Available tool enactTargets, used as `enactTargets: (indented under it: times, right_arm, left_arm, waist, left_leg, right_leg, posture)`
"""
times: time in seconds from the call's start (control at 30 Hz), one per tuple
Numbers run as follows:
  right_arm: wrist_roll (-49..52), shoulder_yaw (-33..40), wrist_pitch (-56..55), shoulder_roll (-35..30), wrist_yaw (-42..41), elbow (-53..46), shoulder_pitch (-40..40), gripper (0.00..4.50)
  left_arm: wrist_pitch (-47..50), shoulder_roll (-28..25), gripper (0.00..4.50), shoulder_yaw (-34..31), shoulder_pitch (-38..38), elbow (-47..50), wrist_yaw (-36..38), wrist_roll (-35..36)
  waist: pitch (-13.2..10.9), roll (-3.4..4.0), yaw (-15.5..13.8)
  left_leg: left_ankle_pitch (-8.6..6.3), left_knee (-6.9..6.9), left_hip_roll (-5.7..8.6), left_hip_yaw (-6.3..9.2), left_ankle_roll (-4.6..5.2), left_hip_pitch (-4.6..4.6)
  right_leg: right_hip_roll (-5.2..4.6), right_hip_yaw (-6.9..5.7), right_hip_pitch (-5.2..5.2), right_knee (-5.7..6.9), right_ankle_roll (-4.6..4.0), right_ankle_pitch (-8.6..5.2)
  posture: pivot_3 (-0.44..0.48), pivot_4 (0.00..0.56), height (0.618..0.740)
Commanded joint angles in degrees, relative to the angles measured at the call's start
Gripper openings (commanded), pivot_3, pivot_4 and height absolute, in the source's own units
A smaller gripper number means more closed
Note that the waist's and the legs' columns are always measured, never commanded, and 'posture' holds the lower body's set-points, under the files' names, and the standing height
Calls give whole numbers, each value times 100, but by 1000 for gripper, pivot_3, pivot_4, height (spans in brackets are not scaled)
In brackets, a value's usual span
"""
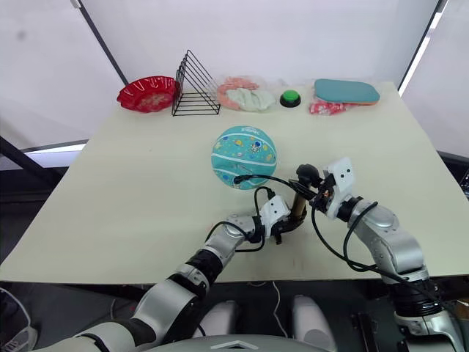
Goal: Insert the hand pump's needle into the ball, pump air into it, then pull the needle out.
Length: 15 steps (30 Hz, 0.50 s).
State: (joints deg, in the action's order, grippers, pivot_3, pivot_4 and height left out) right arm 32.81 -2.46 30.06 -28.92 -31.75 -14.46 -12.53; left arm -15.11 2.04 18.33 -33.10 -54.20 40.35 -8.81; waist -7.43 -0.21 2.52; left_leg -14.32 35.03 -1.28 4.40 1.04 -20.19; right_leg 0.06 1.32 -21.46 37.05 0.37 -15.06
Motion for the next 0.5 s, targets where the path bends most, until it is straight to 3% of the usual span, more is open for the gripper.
enactTargets:
  times: [0.03,0.23,0.5]
  right_arm:
    - [612,878,729,-432,265,-859,-557,1116]
    - [1604,1728,1617,-909,613,-1446,-1295,1116]
    - [2887,2446,2293,-1353,1107,-1433,-1983,1115]
  left_arm:
    - [182,-8,1061,167,199,-276,97,-158]
    - [170,21,1061,173,186,-301,138,-171]
    - [153,39,1061,178,151,-356,163,-174]
  waist:
    - [-44,56,-18]
    - [-92,59,-30]
    - [-164,21,-31]
  left_leg:
    - [34,5,6,1,-34,-51]
    - [65,22,21,0,-47,-156]
    - [77,29,31,4,-67,-166]
  right_leg:
    - [-2,-2,-40,4,18,11]
    - [-12,0,-122,12,48,29]
    - [-18,4,-128,15,58,35]
  posture:
    - [0,150,740]
    - [0,150,740]
    - [0,150,740]
